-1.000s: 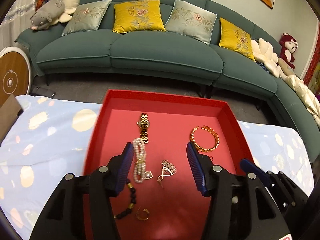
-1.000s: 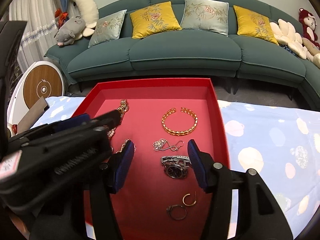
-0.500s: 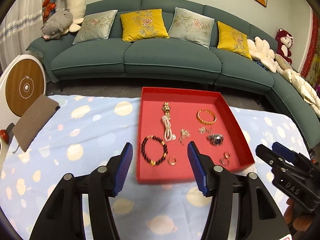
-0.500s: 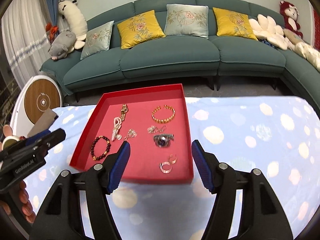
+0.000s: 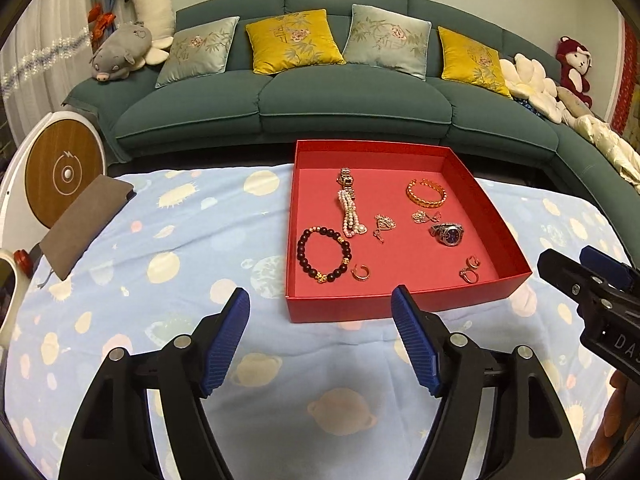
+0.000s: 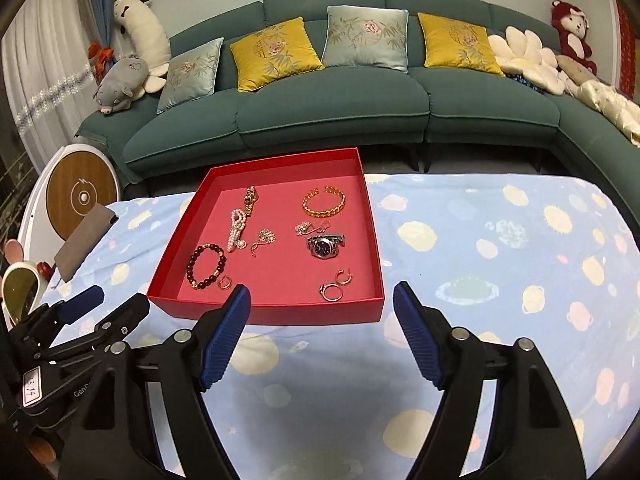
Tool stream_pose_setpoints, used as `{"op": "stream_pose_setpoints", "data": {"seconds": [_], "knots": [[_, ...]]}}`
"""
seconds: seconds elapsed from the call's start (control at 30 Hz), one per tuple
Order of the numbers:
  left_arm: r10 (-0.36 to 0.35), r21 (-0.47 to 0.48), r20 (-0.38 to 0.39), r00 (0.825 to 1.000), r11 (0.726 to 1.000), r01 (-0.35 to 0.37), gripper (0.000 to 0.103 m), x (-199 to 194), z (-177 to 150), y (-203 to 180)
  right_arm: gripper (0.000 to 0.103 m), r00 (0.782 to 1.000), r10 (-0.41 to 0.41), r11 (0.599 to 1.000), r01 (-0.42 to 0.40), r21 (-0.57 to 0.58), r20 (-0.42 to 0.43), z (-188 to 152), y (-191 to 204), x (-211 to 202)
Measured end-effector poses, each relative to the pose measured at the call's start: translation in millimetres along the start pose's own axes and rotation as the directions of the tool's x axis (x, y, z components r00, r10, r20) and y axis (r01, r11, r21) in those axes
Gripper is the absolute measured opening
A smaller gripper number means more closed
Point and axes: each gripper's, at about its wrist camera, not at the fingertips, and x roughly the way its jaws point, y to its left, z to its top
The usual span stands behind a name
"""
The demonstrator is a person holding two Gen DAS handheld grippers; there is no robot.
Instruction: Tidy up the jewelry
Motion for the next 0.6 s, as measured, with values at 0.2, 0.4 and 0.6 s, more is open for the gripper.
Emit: {"op": "stream_pose_setpoints", "data": {"seconds": [0.2, 0.4, 0.6], "knots": [[0.002, -0.043, -0.007, 1.000, 0.999, -0.003, 0.071, 4.0, 1.3, 5.2, 0.074, 1.000, -0.011, 1.000, 0.011, -0.028, -0.005, -3.0, 2.6, 2.9], [0.016, -0.030, -0.013, 1.000, 0.999, -0.016, 0.071, 5.5, -2.8, 2.2, 0.075, 1.000, -0.023, 0.999, 0.022, -0.038, -0.013, -7.2, 6.9, 6.5], [0.019, -0.029, -0.014, 1.000, 0.999, -0.020, 0.071, 5.1, -3.8, -2.0, 0.080, 0.999, -0.031, 0.997, 0.030, -0.064, -0.009, -10.8, 16.1, 7.2]]}}
